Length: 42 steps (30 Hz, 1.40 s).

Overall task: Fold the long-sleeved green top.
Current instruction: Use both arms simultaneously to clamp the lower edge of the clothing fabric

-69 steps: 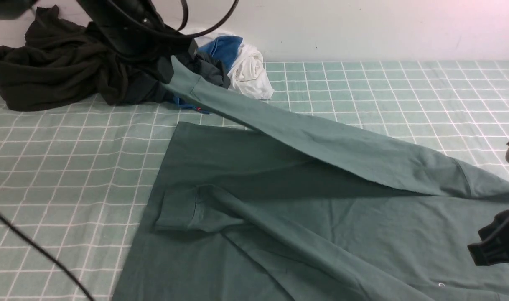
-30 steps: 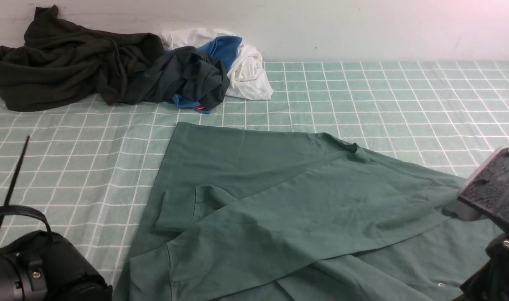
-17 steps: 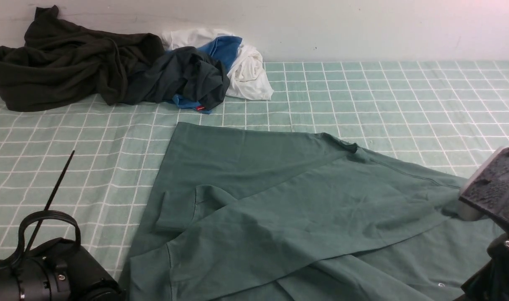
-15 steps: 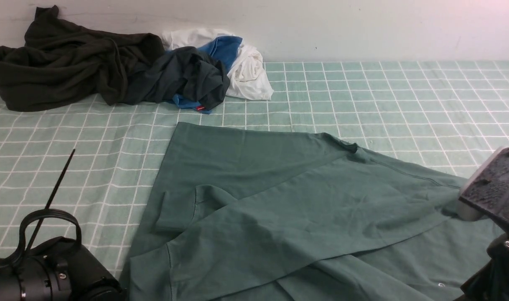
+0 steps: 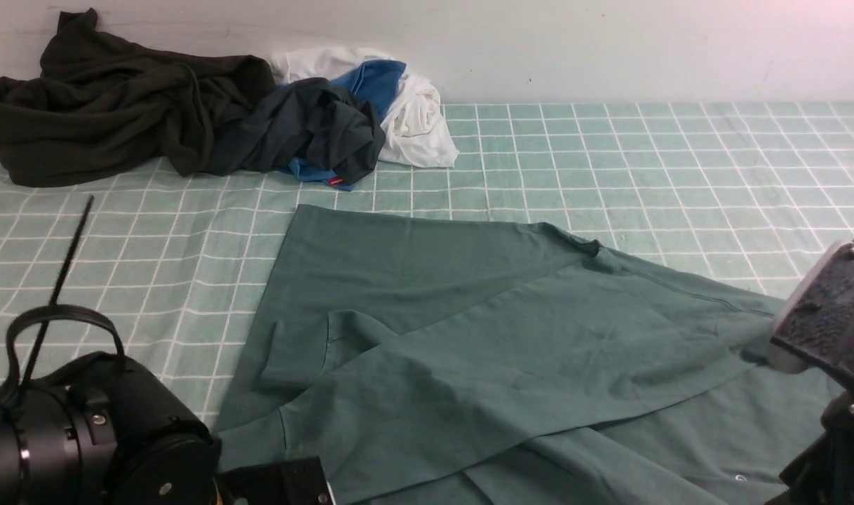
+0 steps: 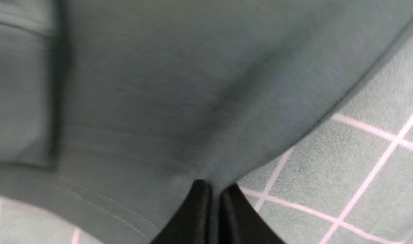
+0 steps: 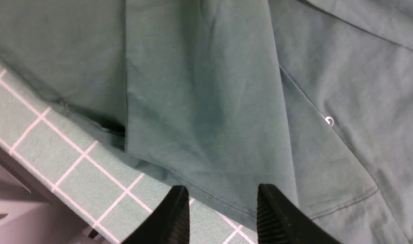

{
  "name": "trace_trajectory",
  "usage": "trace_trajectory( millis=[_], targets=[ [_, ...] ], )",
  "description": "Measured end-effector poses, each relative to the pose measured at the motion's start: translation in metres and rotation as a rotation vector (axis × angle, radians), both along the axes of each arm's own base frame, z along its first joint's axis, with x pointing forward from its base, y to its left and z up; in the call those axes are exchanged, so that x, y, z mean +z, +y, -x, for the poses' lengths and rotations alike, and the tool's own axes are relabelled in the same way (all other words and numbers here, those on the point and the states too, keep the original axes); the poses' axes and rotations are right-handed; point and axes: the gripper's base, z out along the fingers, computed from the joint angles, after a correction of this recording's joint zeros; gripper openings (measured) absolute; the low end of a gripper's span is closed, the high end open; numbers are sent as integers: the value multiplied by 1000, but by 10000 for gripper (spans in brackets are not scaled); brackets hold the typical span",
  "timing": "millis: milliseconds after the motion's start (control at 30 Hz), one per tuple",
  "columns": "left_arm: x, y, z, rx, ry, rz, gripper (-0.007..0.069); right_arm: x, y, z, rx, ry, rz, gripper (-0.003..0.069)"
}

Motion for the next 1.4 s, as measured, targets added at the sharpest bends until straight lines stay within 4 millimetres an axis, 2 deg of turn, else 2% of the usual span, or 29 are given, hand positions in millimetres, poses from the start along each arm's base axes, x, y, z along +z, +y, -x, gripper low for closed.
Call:
trace_trajectory(
  millis=[33,167,200,267,300,367,433,500,533,600,833,967,1133,1200,1233,1267,1333,1400],
  targets=[
    [8,1,1,27,-1,1,6,0,2,1,48,4,-8,290],
    [18,7,9,45,25,-23,6,-12,6,5,165,48,-11,347],
    [20,11,14,49,45,-41,6,-26,6,8,217,89,11,397],
    [22,15,17,51,60,-54,6,-37,4,10,249,114,33,431],
    [22,18,21,54,74,-66,6,-53,2,13,284,127,58,472],
    [22,19,23,55,78,-69,6,-71,-1,14,309,126,85,511],
    [23,19,23,55,77,-68,6,-80,-3,15,316,121,98,523],
    [21,19,23,55,70,-62,6,-103,-8,16,342,105,142,537],
    [21,19,23,55,71,-62,6,-102,-7,15,342,98,141,537],
    [21,19,23,55,65,-57,6,-116,-10,14,377,89,175,538],
    [21,17,21,55,43,-38,6,-133,-9,5,428,103,245,521],
    [20,17,20,54,36,-32,6,-143,-7,-1,447,119,269,479],
    [20,17,20,54,36,-31,6,-144,-5,-4,439,116,272,373],
    [20,17,20,56,36,-31,6,-140,-3,-8,436,98,269,259],
    [20,17,20,55,36,-31,6,-140,-2,-9,436,93,269,219],
    [20,16,20,56,35,-31,6,-139,-2,-9,436,92,268,209],
    [20,16,19,58,31,-27,6,-137,-1,-11,438,90,272,73],
    [20,15,18,61,20,-18,6,-135,-1,-12,441,96,279,22]
  ],
)
